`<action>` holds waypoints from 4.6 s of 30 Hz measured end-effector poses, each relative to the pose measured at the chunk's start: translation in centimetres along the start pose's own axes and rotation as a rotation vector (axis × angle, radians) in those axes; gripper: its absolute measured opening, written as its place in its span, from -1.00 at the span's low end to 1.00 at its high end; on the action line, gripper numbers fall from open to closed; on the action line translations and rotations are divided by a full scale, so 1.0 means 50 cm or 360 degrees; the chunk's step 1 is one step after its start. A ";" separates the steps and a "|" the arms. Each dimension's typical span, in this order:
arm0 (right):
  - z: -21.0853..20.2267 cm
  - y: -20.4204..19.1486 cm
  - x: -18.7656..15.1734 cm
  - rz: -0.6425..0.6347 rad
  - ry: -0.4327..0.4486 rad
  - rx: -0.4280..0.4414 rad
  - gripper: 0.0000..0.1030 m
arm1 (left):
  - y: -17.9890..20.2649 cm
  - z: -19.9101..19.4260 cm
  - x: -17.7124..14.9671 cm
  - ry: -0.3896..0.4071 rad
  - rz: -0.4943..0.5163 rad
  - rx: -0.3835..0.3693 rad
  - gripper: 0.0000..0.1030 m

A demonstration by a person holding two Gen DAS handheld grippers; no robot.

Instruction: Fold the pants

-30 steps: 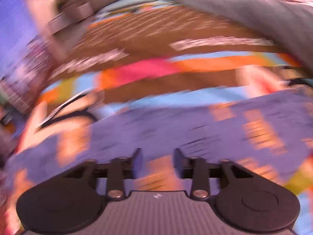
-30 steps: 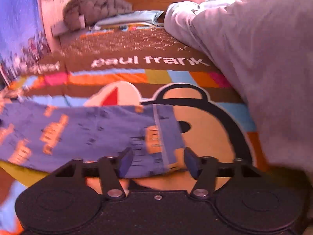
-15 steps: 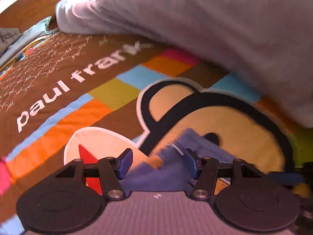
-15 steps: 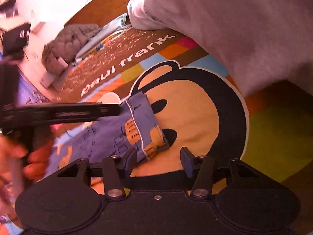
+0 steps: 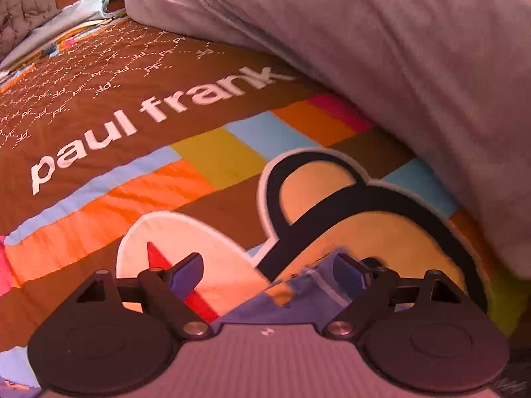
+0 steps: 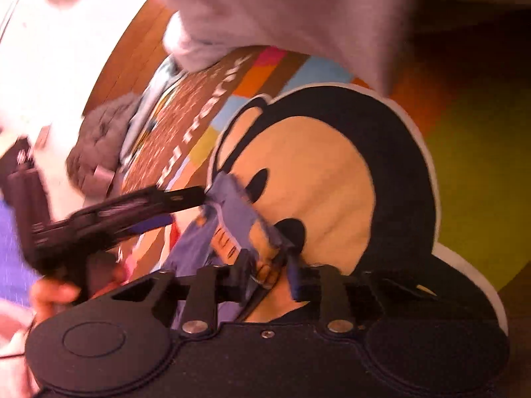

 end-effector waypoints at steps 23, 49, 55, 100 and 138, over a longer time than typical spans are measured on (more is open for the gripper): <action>-0.038 -0.236 -0.221 -0.1735 0.0676 -0.0564 -0.80 | 0.120 0.053 0.027 -0.0599 -0.0317 -0.0036 0.64; -0.062 -0.247 -0.248 -0.1897 0.0778 -0.0565 -0.53 | 0.036 -0.003 -0.001 -0.0555 -0.0698 0.0133 -0.80; -0.058 -0.250 -0.253 -0.1917 0.0778 -0.0554 -0.35 | 0.011 -0.034 -0.020 -0.0507 -0.0733 0.0083 -0.80; -0.033 -0.441 -0.523 -0.2058 0.0395 -0.0258 -0.71 | -0.308 -0.256 -0.359 0.0087 -0.0832 -0.0439 0.02; -0.037 -0.532 -0.589 -0.2168 0.0428 -0.0282 -0.75 | -0.402 -0.346 -0.446 0.0344 -0.0936 -0.0385 -0.80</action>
Point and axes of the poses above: each gripper's, at about its wrist camera, not at the fingertips, and z roughly the way its jaws point, y to its right, x to its top, the point moved 2 cm from there along z, roughly the way its jaws point, and after that the axes turned 11 degrees about -x, right-handed, at the moved point
